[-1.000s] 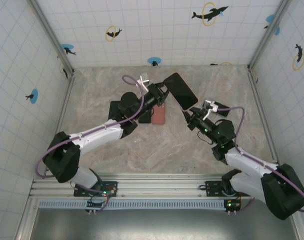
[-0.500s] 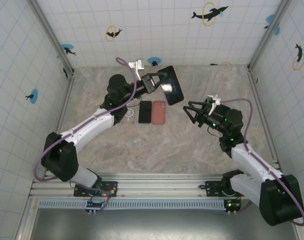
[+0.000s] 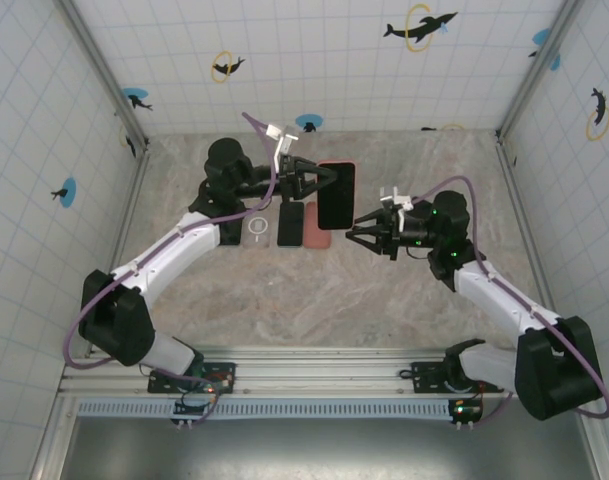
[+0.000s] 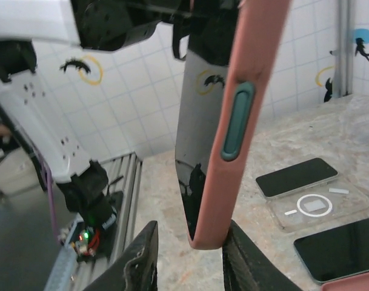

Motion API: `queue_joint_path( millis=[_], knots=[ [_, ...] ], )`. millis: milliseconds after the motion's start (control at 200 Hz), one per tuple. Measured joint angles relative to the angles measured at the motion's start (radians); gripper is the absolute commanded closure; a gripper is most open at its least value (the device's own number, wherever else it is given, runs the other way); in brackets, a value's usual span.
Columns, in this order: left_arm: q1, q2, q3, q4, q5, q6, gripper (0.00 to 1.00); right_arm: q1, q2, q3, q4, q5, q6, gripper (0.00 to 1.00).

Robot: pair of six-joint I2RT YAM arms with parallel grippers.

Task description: Take the phone out of the phone case

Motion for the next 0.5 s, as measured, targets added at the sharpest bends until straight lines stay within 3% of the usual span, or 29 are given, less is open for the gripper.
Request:
queue_joint_path(
  millis=[500],
  knots=[
    [0.008, -0.005, 0.000, -0.008, 0.069, -0.003, 1.00, 0.010, 0.037, 0.040, -0.058, -0.066, -0.085, 0.91]
  ],
)
